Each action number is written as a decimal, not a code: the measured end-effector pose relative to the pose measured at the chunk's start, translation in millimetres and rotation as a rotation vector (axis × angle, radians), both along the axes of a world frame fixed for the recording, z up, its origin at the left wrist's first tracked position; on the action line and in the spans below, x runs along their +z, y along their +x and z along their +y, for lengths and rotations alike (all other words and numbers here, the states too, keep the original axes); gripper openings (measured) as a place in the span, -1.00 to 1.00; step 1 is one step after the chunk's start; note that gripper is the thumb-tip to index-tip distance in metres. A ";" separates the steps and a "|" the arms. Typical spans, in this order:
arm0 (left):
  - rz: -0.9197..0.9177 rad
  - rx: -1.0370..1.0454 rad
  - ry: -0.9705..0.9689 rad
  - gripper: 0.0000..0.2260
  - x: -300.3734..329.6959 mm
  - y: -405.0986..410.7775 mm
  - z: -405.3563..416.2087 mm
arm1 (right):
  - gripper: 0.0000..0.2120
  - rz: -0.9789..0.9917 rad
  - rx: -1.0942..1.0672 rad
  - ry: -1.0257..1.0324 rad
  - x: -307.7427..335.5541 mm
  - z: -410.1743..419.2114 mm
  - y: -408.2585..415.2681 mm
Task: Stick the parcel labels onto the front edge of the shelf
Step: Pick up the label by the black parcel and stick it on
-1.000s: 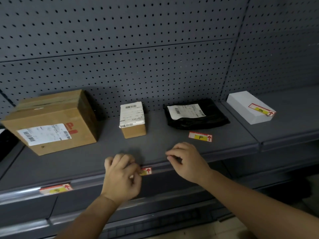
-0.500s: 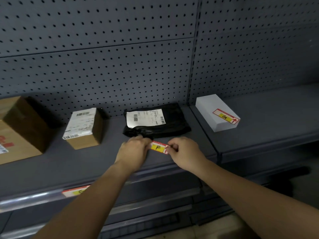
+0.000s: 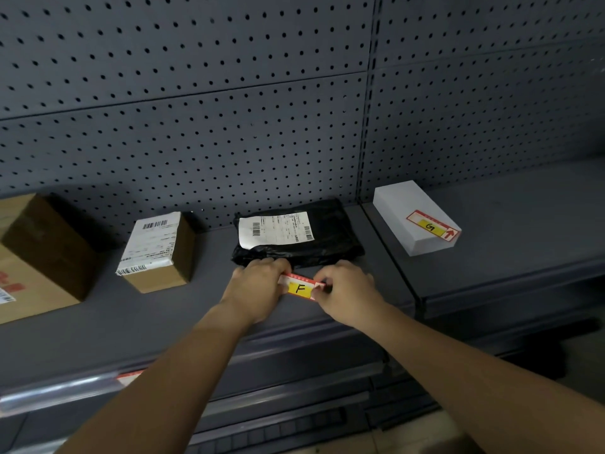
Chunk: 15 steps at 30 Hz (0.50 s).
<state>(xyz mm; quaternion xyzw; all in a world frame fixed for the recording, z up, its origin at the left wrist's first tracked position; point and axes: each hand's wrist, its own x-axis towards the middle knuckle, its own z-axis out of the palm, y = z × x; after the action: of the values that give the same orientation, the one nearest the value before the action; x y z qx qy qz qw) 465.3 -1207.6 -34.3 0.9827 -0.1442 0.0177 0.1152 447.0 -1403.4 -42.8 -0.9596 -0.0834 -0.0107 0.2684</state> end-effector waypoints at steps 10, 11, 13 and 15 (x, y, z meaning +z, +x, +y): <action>-0.169 0.113 -0.261 -0.77 -3.0 -33.3 -6.8 | -0.96 0.084 0.101 0.213 8.0 -13.8 1.8; -0.216 0.121 -0.299 -0.77 -3.0 -39.0 -7.0 | -0.95 0.091 0.113 0.222 10.4 -16.8 0.9; -0.326 0.126 -0.357 -0.80 -3.8 -54.7 -8.2 | -0.93 0.085 0.123 0.242 15.3 -23.7 -2.0; -0.438 0.113 -0.358 -0.80 -9.2 -74.2 -10.4 | -0.92 0.078 0.116 0.270 21.0 -30.9 -6.6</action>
<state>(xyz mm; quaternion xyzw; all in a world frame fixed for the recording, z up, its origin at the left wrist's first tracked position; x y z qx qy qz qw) 391.0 -1218.0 -43.6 0.9260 -0.1052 0.2608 0.2518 440.5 -1434.3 -21.8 -0.9081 -0.1262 0.0310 0.3980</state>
